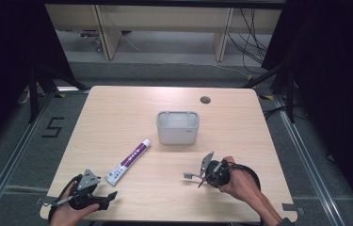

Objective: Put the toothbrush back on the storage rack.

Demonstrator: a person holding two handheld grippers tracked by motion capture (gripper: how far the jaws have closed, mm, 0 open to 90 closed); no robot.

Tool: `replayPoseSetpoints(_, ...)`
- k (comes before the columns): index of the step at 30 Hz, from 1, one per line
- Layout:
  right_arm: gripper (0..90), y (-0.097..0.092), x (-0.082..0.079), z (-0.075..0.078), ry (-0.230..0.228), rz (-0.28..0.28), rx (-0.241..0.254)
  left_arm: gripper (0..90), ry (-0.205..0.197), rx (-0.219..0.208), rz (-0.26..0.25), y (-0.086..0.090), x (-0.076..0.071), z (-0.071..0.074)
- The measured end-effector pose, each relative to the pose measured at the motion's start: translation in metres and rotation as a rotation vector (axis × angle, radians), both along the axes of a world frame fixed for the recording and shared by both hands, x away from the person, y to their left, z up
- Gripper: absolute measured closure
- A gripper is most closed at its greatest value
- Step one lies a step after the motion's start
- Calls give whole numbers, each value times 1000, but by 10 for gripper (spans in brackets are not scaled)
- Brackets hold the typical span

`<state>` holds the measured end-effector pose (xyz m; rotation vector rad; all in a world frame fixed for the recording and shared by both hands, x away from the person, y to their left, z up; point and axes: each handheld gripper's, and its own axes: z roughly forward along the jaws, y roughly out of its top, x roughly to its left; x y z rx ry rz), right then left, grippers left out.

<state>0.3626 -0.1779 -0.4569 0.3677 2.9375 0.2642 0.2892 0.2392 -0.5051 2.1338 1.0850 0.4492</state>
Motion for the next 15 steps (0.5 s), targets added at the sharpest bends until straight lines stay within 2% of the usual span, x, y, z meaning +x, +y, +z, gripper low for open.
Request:
replayPoseSetpoints(1,820,-1,-1,2,-2,-27,11,160,0,-1,-2,0,0,0)
replayPoseSetpoints(2,820,-3,0,10,-10,-9,55,160,2,5,7,0,0,1)
replayPoseSetpoints(3,820,-3,0,10,-10,-9,55,159,2,5,7,0,0,1)
replayPoseSetpoints(4,821,-6,1,17,-18,-13,80,160,8,18,-7,2,0,1)
replayPoseSetpoints(5,820,-6,-1,19,-13,-54,87,160,5,9,-2,1,0,1)
replayPoseSetpoints(6,821,-7,2,21,-44,-26,113,160,7,23,-7,2,0,2)
replayPoseSetpoints(7,821,-7,2,21,-44,-26,113,160,7,23,-7,2,0,2)
replayPoseSetpoints(8,820,-11,2,29,-63,-54,163,160,1,2,5,0,0,1)
replayPoseSetpoints(9,820,-11,2,29,-63,-54,163,160,1,2,5,0,0,1)
replayPoseSetpoints(10,820,-12,3,30,-73,-45,182,160,2,18,-6,2,0,1)
replayPoseSetpoints(14,820,-16,6,38,-91,-65,266,160,0,15,-4,3,0,2)
replayPoseSetpoints(15,820,-18,7,39,-114,-74,296,160,1,16,-4,3,0,2)
